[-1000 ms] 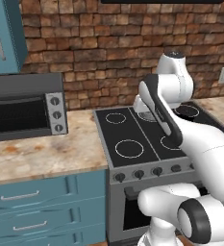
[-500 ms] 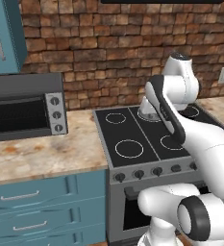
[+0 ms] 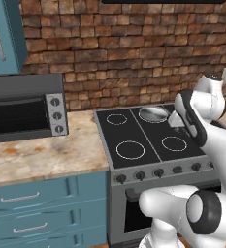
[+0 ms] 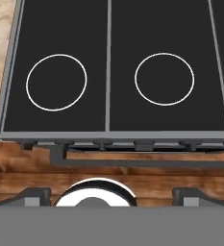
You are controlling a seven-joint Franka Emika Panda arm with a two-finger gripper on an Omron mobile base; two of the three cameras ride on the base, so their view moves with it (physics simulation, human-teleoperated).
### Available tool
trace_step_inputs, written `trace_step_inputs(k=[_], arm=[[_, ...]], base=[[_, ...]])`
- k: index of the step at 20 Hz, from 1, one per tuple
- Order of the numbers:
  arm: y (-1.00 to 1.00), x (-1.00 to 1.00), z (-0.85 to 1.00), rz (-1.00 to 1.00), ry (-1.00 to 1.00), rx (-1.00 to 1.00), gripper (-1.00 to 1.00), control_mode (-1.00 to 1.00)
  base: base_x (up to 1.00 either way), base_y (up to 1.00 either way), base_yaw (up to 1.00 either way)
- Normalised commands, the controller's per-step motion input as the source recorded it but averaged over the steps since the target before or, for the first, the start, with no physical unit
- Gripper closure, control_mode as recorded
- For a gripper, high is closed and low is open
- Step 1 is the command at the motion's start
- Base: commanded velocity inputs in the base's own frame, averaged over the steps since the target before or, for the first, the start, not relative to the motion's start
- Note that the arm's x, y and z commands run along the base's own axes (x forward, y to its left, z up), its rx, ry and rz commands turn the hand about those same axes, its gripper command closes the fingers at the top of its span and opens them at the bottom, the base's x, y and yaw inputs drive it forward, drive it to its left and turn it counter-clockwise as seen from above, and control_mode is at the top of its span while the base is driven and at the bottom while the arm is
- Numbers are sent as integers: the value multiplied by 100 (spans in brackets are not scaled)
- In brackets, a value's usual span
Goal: Turn on the rear center burner of the stove.
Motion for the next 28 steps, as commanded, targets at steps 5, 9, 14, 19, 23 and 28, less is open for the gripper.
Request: trace_step_inputs(k=[5,9,14,19,23,28], arm=[[-100,-4,-91,7,-23,1,-100,-100],[-100,-34,-88,23,-67,0,-100,-100],[-100,-27,-78,20,-78,0,-100,-100],[-55,0,-29,2,-9,0,-100,-100],[-4,0,-1,0,0,1,-100,-100],[-2,0,-33,0,0,2,-100,-100]], base=[[0,0,0],[0,0,0],[0,0,0],[0,0,0],[0,0,0],[0,0,0]])
